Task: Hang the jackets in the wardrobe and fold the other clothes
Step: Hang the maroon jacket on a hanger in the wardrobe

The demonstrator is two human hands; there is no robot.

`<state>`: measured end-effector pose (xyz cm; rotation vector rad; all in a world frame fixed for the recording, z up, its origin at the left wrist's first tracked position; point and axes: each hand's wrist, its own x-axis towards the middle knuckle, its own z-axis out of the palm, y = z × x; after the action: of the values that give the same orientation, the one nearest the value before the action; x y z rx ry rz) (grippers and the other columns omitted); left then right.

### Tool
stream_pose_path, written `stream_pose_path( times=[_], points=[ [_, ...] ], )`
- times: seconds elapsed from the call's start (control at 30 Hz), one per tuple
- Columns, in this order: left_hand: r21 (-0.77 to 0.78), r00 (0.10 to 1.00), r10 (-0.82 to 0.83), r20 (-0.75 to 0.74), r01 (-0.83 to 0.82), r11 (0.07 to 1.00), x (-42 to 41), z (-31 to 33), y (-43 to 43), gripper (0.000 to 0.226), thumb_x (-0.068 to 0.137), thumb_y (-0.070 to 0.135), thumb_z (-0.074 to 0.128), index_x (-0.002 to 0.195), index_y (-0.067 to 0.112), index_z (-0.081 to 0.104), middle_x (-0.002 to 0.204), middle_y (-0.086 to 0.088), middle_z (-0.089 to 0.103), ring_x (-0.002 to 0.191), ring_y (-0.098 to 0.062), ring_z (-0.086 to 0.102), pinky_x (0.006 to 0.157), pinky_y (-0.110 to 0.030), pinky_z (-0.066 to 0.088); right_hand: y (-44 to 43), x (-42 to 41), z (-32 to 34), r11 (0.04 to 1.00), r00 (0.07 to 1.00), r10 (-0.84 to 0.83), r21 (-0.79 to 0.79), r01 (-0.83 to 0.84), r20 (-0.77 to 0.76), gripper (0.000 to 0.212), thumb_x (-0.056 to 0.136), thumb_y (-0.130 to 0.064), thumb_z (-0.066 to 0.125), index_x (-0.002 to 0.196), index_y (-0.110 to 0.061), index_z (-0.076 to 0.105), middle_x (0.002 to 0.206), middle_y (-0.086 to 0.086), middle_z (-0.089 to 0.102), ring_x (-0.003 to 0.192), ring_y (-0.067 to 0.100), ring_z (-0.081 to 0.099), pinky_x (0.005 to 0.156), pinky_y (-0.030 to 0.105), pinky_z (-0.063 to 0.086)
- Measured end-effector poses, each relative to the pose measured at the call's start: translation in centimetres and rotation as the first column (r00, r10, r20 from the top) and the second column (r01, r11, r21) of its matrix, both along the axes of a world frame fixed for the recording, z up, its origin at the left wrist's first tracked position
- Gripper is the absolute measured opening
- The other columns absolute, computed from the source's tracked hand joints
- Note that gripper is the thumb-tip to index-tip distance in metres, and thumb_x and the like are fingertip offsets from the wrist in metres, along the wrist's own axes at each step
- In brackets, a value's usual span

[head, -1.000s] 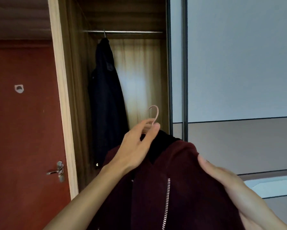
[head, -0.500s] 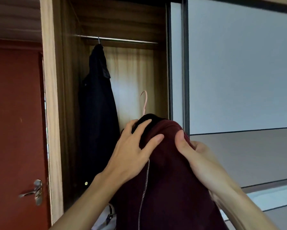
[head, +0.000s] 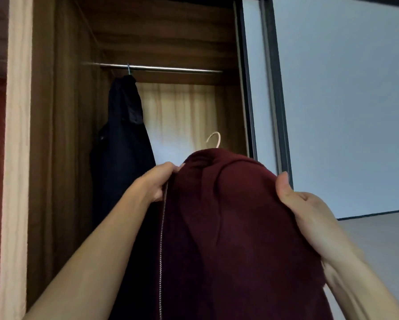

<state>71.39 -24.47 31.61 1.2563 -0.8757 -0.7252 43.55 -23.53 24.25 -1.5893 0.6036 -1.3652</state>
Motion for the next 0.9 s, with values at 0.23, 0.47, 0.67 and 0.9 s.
stream_pose_path(
  times=[0.23, 0.47, 0.67, 0.9],
  points=[
    [-0.253, 0.751, 0.506, 0.425, -0.438, 0.863, 3.7, 0.0, -7.5, 0.021, 0.087, 0.033, 0.074, 0.086, 0.013, 0.068, 0.086, -0.003, 0.067, 0.074, -0.019, 0.063, 0.066, -0.026, 0.047, -5.3, 6.3, 3.1, 0.992, 0.995, 0.094, -0.085, -0.091, 0.033, 0.067, 0.075, -0.066, 0.055, 0.05, -0.004, 0.064, 0.052, 0.009, 0.065, 0.046, 0.01, 0.063, 0.043, 0.012, 0.041],
    [-0.742, 0.545, 0.79, 0.281, -0.398, 0.539, 4.5, 3.3, -9.7, 0.015, 0.096, 0.008, 0.054, 0.102, 0.014, 0.066, 0.103, 0.0, 0.066, 0.088, -0.008, 0.061, 0.086, -0.024, 0.051, -8.9, 11.4, 6.6, 0.972, 0.996, 0.023, -0.234, -0.002, 0.089, 0.062, 0.068, -0.073, 0.057, 0.056, -0.013, 0.046, 0.053, 0.002, 0.049, 0.044, 0.01, 0.051, 0.04, 0.013, 0.034],
    [-0.764, 0.511, 0.725, 0.462, -0.187, 0.618, 6.6, 8.1, -12.9, 0.037, 0.107, 0.033, 0.045, 0.141, 0.023, 0.056, 0.143, 0.003, 0.049, 0.134, -0.014, 0.045, 0.116, -0.034, 0.035, -12.2, 16.2, 12.7, 0.966, 0.986, 0.05, -0.257, -0.008, 0.156, 0.062, 0.078, -0.071, 0.062, 0.054, -0.016, 0.047, 0.048, -0.004, 0.051, 0.042, 0.007, 0.053, 0.043, 0.015, 0.039],
    [-0.537, 0.771, 0.352, 0.531, -0.015, 0.843, 8.9, 15.5, -14.7, 0.088, 0.09, 0.08, 0.031, 0.157, 0.024, 0.029, 0.163, -0.001, 0.03, 0.149, -0.023, 0.03, 0.122, -0.047, 0.026, -16.2, 20.8, 21.7, 0.958, 0.955, 0.03, -0.282, 0.057, 0.296, 0.052, 0.084, -0.061, 0.066, 0.083, -0.009, 0.07, 0.082, 0.003, 0.071, 0.079, 0.02, 0.07, 0.08, 0.033, 0.057]
  ],
)
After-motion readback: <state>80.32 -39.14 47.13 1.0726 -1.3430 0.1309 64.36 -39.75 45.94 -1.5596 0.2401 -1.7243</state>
